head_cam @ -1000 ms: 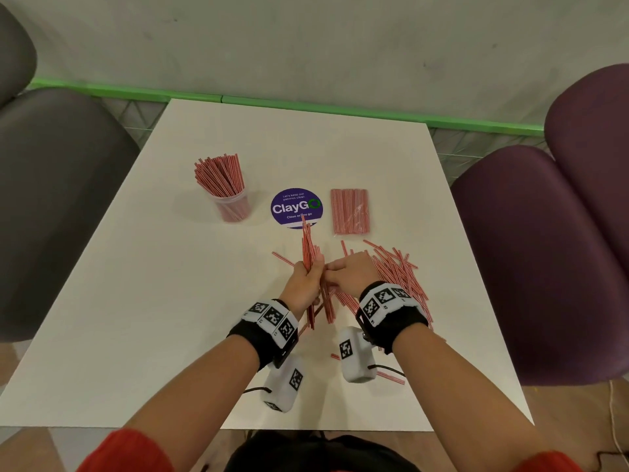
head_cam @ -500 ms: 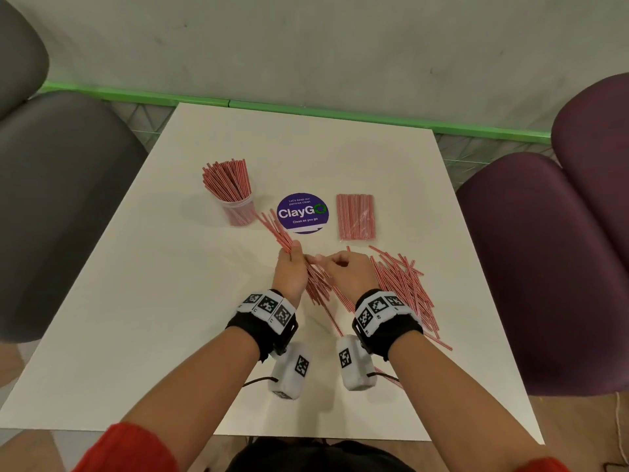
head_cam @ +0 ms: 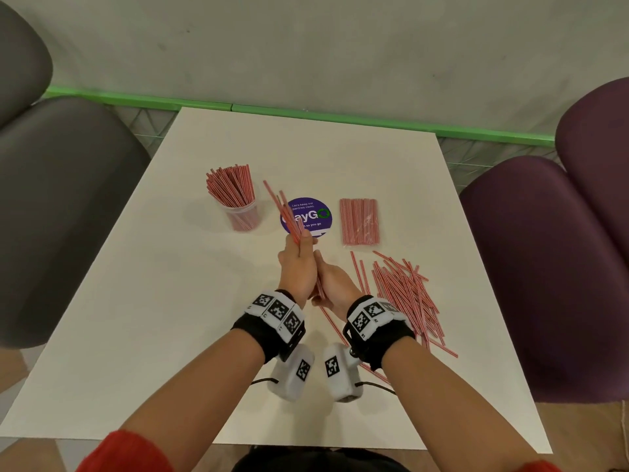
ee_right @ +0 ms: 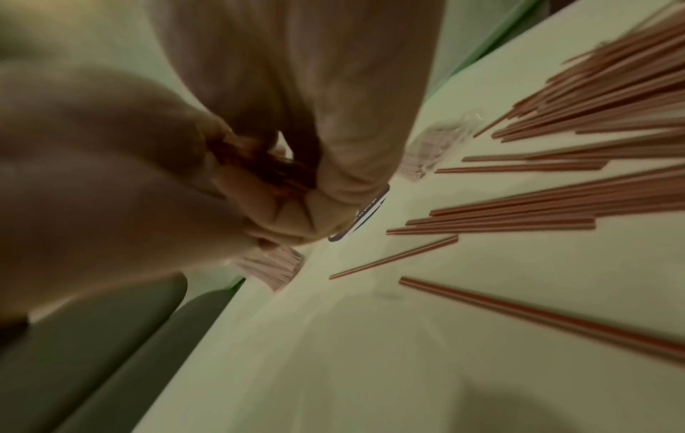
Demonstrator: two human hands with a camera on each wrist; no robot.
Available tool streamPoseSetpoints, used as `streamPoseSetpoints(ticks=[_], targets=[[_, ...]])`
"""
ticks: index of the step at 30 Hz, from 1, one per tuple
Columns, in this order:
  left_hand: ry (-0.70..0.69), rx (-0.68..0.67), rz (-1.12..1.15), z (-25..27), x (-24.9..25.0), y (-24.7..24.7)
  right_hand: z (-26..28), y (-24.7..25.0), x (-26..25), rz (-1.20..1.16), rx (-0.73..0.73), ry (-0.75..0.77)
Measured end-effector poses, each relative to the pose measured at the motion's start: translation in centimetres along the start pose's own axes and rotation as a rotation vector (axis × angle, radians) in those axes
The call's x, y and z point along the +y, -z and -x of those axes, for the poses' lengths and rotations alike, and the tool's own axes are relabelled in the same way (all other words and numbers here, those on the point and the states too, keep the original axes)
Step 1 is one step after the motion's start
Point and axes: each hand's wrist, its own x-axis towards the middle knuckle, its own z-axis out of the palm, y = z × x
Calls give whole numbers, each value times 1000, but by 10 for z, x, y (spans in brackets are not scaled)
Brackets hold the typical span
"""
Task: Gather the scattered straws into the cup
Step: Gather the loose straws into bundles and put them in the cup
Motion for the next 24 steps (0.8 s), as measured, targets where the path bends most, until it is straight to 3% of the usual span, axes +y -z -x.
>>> streamPoseSetpoints(ticks=[5,13,16,20,24], targets=[[79,5,-162,-11,-2,8,0,5,1,195,-20,104],[244,-215,171,-4,5,19,-5,1,-2,-1,-64,145],[205,-211,179,-6,6,23,-4,-1,-5,-63,-101,133],[100,-211,92,-7,3,27,-2,-6,-10,147,-53,176],[80,-165,63,-5,4,27,-4,-10,-9,152,-14,173]])
